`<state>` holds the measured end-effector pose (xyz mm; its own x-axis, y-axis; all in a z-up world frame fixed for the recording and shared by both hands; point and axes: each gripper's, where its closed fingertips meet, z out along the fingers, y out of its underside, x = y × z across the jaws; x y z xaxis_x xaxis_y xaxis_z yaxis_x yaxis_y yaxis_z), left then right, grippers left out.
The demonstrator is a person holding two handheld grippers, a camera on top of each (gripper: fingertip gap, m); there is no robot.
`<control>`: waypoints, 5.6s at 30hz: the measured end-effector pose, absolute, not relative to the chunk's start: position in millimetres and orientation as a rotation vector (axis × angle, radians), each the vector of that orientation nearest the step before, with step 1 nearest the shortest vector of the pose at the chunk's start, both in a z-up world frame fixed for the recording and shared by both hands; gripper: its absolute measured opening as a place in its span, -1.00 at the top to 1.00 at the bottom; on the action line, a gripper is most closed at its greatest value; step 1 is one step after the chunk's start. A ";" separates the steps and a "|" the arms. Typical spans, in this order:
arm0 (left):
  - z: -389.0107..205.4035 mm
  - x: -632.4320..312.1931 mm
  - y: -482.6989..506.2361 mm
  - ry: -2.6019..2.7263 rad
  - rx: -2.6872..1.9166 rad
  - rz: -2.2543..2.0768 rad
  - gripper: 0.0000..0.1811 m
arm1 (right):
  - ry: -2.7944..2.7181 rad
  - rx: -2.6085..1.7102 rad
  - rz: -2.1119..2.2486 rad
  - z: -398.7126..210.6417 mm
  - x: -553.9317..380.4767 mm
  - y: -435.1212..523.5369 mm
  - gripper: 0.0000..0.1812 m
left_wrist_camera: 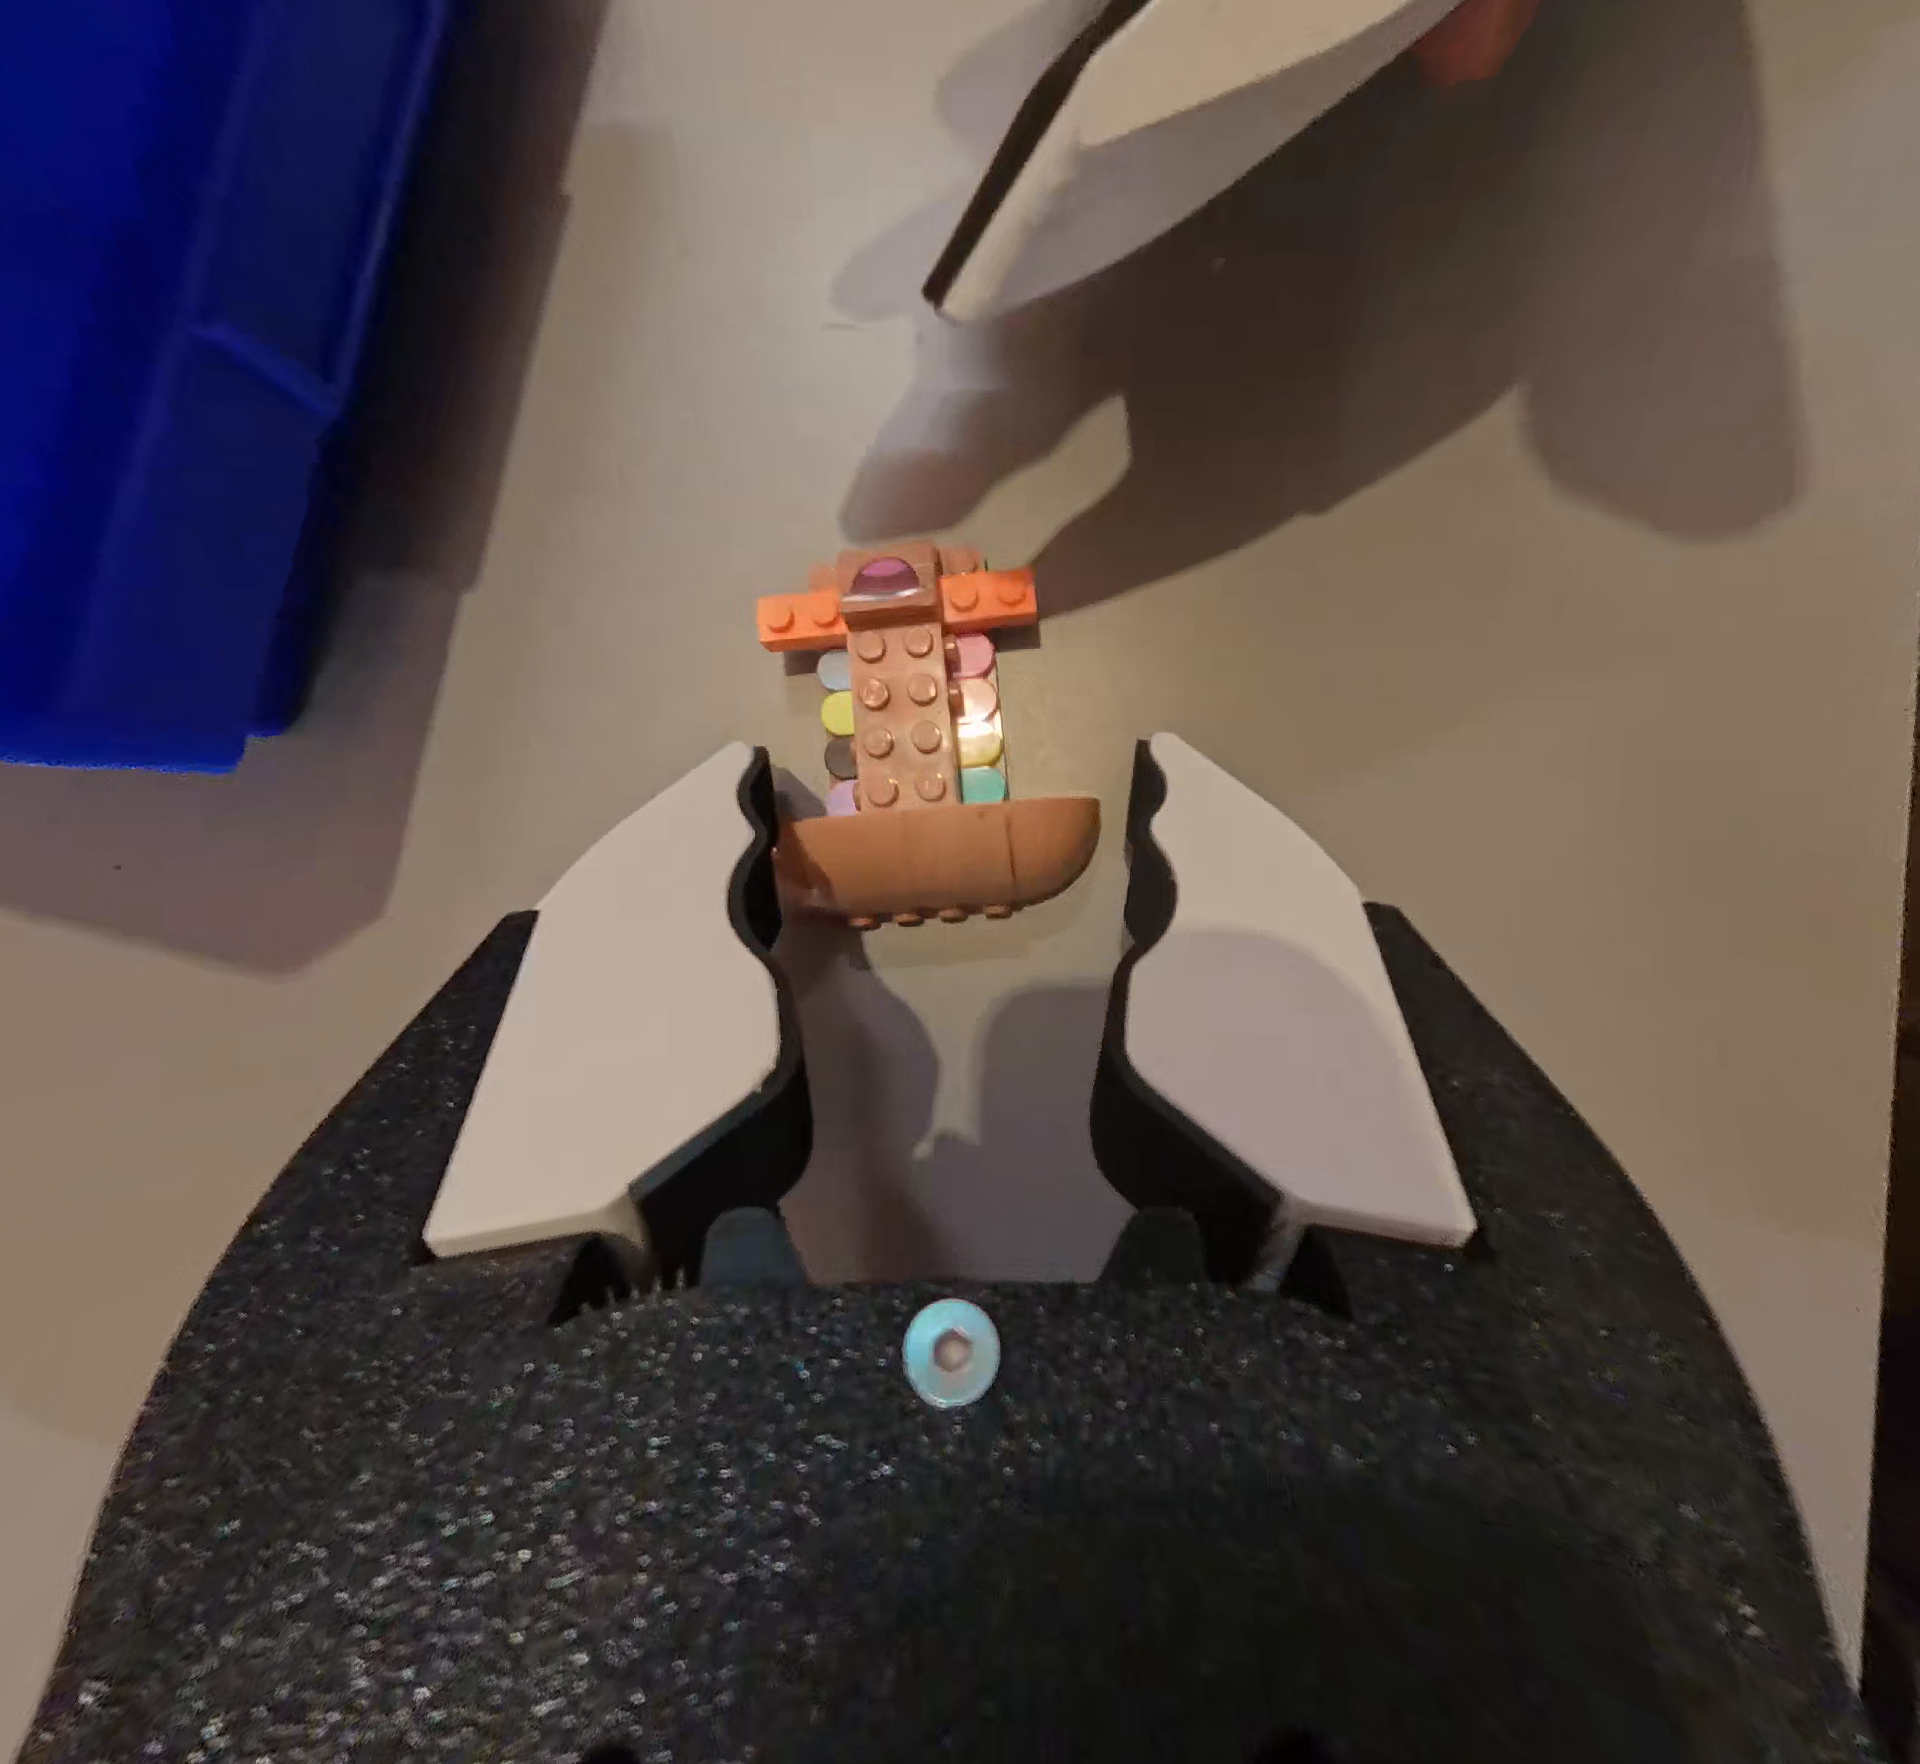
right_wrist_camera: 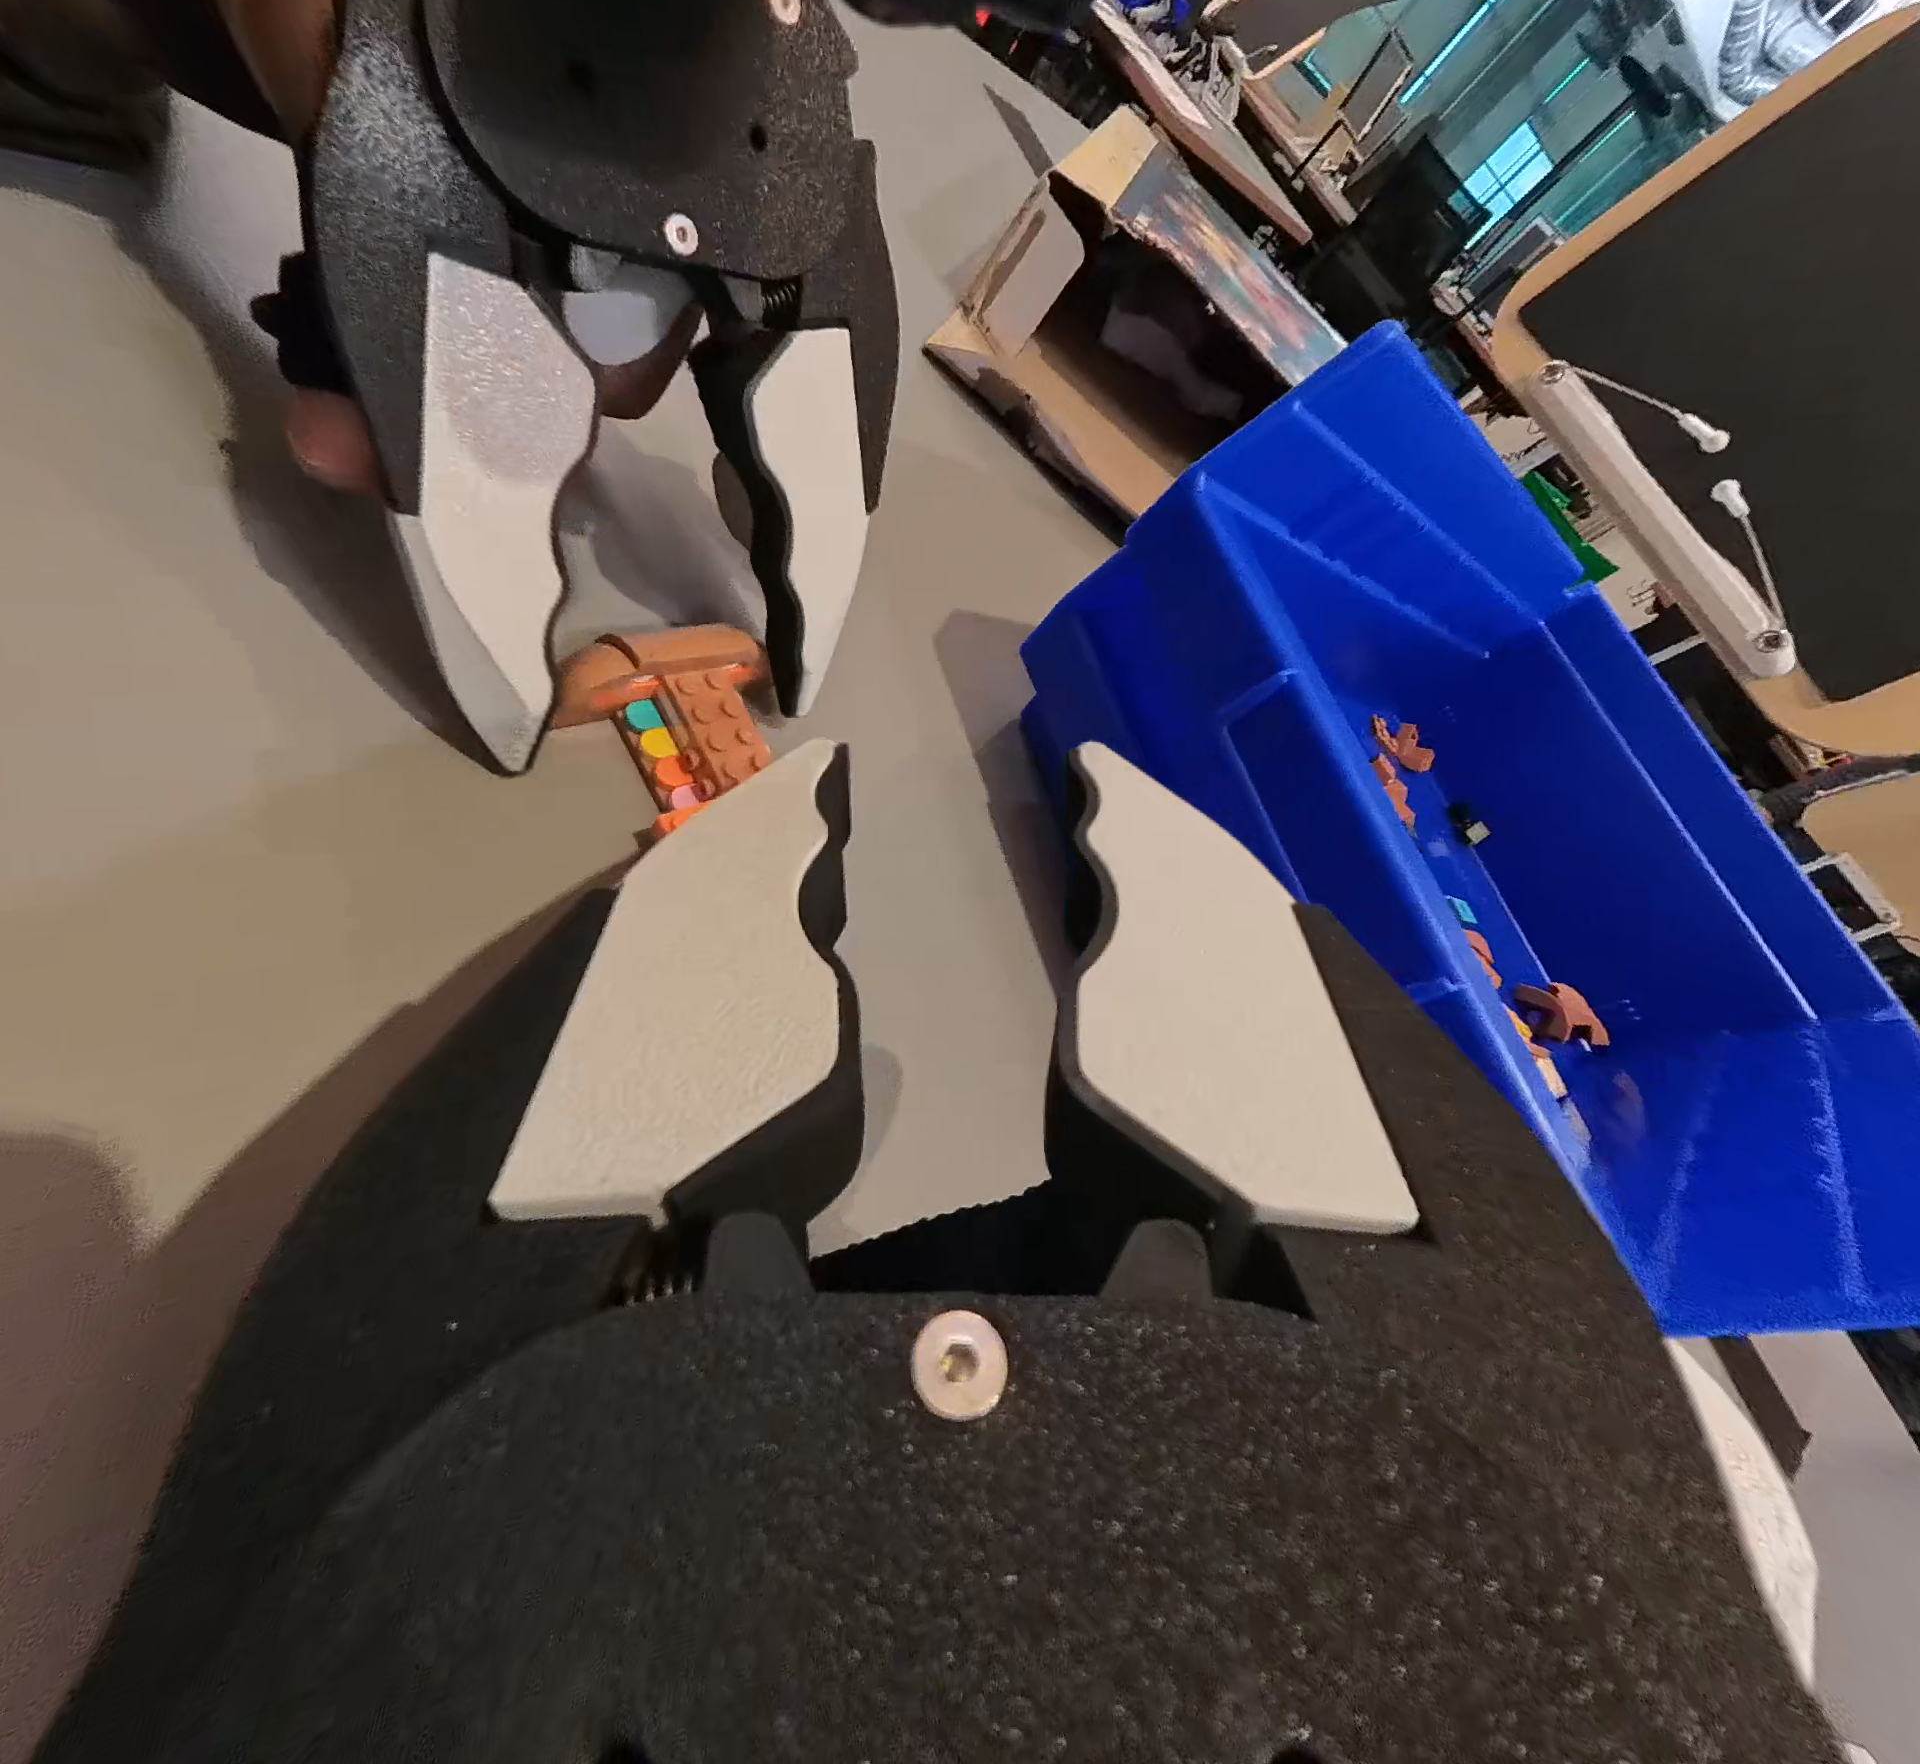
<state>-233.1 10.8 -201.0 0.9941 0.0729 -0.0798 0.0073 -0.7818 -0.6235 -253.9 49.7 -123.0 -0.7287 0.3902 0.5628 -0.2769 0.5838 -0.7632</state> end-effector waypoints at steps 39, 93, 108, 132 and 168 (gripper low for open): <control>-123.6 -268.6 46.7 -0.005 -1.967 0.834 0.61 | -2.089 -0.279 1.054 -144.9 -272.2 55.8 0.68; -132.3 -278.2 43.5 -0.489 -1.809 0.051 0.47 | -1.837 0.046 0.593 -144.8 -276.7 58.5 0.89; -111.0 -255.0 44.9 -0.605 -1.551 -0.610 0.28 | -1.521 0.168 0.417 -107.2 -270.6 61.1 0.89; -102.1 -269.8 44.4 0.160 -1.842 1.194 0.73 | -1.855 -0.168 1.163 -107.4 -268.5 56.0 0.57; -120.1 -260.9 56.4 0.268 -1.924 1.162 0.71 | -2.019 -0.129 1.049 -124.4 -273.5 62.5 0.78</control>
